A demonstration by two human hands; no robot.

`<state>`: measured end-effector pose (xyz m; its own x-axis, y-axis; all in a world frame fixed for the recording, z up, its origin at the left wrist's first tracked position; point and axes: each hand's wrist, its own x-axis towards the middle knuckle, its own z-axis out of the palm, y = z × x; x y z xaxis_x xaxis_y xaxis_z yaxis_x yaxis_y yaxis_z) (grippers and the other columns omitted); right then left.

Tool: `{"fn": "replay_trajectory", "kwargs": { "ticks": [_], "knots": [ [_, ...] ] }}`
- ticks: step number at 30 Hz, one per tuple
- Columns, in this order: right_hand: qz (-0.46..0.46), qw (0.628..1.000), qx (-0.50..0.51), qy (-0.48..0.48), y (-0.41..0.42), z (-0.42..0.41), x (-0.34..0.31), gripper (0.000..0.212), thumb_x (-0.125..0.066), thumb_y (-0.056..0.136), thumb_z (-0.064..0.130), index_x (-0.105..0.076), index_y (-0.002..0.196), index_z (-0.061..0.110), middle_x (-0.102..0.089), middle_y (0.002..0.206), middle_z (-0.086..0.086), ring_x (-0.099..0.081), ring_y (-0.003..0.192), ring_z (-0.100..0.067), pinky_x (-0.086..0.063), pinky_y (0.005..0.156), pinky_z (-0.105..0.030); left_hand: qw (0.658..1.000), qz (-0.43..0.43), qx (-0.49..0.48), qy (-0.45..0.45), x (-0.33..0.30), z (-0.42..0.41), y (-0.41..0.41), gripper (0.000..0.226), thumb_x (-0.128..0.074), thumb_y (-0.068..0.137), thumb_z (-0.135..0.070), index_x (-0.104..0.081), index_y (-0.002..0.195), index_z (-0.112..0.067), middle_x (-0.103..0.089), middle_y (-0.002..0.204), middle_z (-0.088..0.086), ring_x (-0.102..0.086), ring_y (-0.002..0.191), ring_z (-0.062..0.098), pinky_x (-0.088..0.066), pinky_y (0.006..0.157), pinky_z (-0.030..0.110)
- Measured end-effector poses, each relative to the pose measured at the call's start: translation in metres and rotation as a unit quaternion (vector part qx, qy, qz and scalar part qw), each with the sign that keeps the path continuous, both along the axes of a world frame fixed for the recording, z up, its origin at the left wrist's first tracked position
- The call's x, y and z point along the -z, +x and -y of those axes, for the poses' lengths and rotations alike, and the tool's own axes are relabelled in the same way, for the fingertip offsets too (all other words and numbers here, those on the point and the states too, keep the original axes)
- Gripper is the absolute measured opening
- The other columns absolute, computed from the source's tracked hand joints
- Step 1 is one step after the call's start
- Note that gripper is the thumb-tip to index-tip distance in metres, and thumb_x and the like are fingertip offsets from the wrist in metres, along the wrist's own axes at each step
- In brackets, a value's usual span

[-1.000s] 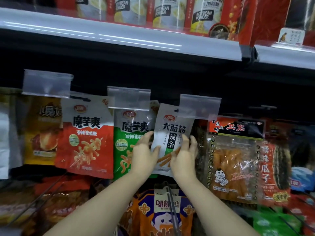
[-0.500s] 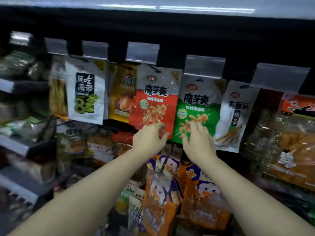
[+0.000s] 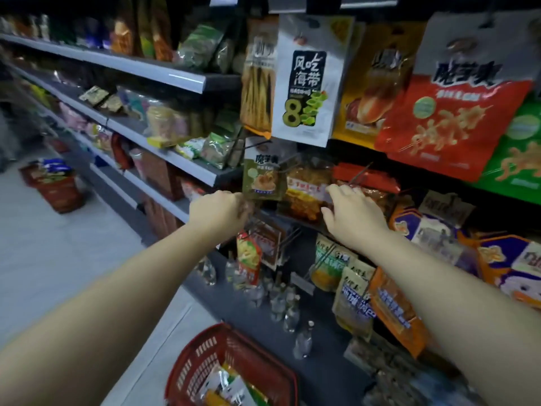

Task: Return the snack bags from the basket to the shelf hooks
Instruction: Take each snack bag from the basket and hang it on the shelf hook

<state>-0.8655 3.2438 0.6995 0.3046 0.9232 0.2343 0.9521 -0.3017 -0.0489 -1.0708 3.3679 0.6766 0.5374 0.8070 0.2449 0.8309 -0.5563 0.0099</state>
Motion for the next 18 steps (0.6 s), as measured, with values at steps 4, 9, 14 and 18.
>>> {"fn": "replay_trajectory", "kwargs": {
  "ticks": [4,9,14,18],
  "knots": [
    [-0.021,0.999,-0.002,-0.042,-0.044,-0.023,0.043,0.042,-0.04,0.1,0.033,-0.037,0.137,0.015,-0.048,0.134,-0.008,-0.043,0.124,-0.031,-0.042,0.098,-0.045,0.998,-0.047,-0.02,-0.031,0.051,-0.019,-0.047,0.037,-0.04,0.096,-0.045,-0.06,0.114,-0.019,-0.064,0.09,0.005,-0.061,0.073,0.03,-0.041,0.053,0.028],
    [-0.05,0.994,0.004,-0.102,-0.078,-0.034,0.108,0.039,-0.041,0.099,0.031,-0.04,0.134,0.014,-0.05,0.132,-0.01,-0.045,0.123,-0.031,-0.042,0.096,-0.044,0.993,-0.087,-0.004,-0.082,0.121,-0.028,-0.07,0.031,-0.042,0.096,-0.04,-0.061,0.111,-0.021,-0.066,0.101,0.008,-0.062,0.082,0.031,-0.043,0.062,0.033],
    [-0.093,0.983,0.016,-0.159,-0.09,-0.029,0.203,0.036,-0.043,0.099,0.03,-0.043,0.13,0.012,-0.052,0.129,-0.011,-0.047,0.12,-0.033,-0.043,0.09,-0.042,0.983,-0.092,0.034,-0.156,0.222,-0.025,-0.075,0.031,-0.042,0.097,-0.039,-0.061,0.11,-0.018,-0.069,0.097,0.01,-0.065,0.081,0.031,-0.05,0.06,0.031],
    [-0.125,0.966,0.022,-0.224,-0.086,-0.028,0.306,0.042,-0.042,0.099,0.03,-0.038,0.136,0.012,-0.048,0.135,-0.01,-0.044,0.124,-0.032,-0.042,0.093,-0.045,0.972,-0.129,0.027,-0.192,0.321,-0.013,-0.068,0.029,-0.042,0.098,-0.036,-0.06,0.112,-0.019,-0.067,0.104,0.005,-0.066,0.091,0.029,-0.041,0.06,0.028]
  ]
}}
